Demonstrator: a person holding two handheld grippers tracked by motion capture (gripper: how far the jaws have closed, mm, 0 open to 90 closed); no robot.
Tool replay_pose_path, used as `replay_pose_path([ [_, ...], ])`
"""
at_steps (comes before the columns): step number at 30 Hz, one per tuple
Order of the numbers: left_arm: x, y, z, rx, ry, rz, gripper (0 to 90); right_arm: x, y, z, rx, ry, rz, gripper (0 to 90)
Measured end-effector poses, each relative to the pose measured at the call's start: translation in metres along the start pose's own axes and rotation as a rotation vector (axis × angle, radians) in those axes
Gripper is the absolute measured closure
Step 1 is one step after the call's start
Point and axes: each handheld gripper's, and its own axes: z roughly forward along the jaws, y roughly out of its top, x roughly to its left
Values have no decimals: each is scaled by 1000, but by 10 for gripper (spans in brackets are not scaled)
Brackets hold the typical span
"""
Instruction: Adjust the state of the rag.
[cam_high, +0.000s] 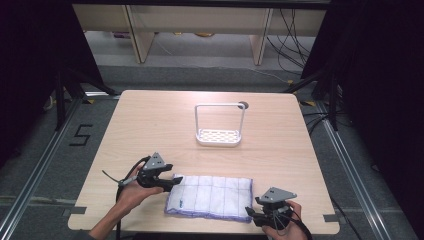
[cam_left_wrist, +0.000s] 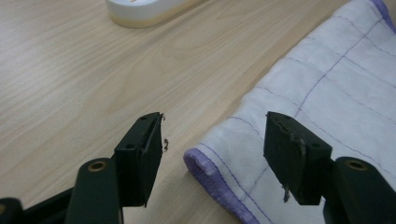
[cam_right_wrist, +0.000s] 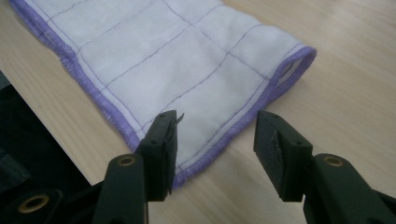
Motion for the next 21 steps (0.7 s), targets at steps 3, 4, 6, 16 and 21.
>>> replay_pose_path([
  [3,2,-2,5,12,-25,5,367,9,-2,8,49,-12,-11,474],
  [4,2,-3,6,21,-29,7,368,10,-3,9,57,-20,-17,471],
  [6,0,-7,10,26,-32,-3,371,16,-5,13,76,-43,-3,462],
  [16,-2,-13,14,79,-34,66,438,20,-8,5,44,-47,11,443],
  [21,-3,-13,14,77,-42,70,493,25,-11,9,68,-43,-19,447],
])
